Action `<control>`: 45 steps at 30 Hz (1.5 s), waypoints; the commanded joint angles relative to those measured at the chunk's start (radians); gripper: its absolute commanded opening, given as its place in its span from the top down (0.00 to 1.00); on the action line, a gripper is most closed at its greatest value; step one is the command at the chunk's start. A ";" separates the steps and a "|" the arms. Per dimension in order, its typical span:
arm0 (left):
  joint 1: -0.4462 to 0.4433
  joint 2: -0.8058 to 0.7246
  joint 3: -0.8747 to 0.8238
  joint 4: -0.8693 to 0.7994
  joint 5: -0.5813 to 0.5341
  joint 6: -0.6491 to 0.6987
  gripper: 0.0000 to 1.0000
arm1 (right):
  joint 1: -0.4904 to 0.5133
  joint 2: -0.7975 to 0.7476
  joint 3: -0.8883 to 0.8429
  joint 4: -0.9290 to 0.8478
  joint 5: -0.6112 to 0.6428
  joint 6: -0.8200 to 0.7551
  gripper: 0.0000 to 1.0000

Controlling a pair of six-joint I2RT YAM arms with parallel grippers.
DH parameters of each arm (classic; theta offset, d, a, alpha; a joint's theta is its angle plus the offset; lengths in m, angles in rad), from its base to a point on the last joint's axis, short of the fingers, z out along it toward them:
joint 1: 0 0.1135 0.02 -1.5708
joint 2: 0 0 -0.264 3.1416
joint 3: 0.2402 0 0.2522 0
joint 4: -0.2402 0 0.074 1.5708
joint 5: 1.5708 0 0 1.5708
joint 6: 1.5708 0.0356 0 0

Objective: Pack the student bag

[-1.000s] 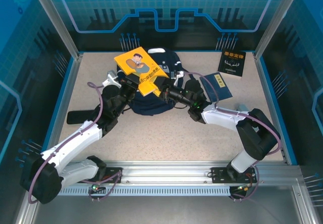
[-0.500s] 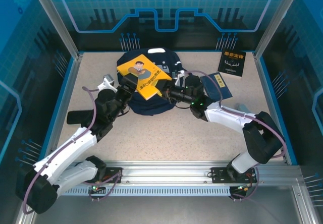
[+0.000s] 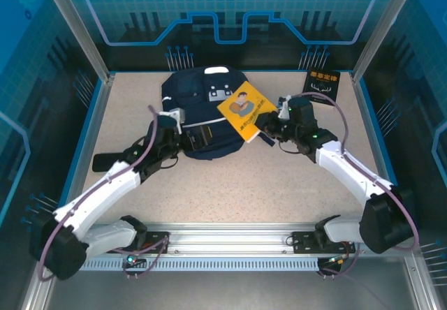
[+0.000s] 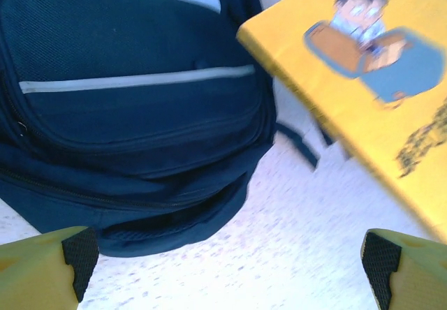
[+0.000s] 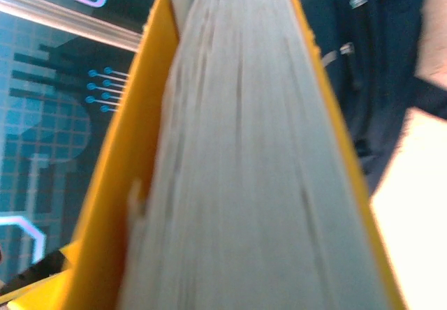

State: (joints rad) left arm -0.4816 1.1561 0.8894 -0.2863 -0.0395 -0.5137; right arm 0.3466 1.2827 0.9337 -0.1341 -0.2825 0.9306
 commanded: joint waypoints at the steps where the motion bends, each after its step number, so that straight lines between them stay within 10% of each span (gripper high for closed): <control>1: -0.001 0.112 0.128 -0.169 0.053 0.256 0.01 | -0.063 -0.065 -0.016 -0.081 0.011 -0.154 0.97; 19: -0.032 0.865 0.853 -0.684 -0.100 0.764 0.20 | -0.251 -0.070 -0.049 -0.124 -0.092 -0.246 0.97; 45: -0.063 1.077 1.013 -0.636 -0.381 0.972 0.42 | -0.255 -0.067 -0.082 -0.124 -0.101 -0.228 0.97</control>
State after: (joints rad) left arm -0.5419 2.2112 1.8645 -0.9333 -0.3569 0.4358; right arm 0.1097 1.2346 0.8448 -0.3061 -0.3492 0.7132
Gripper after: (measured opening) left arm 0.596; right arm 0.165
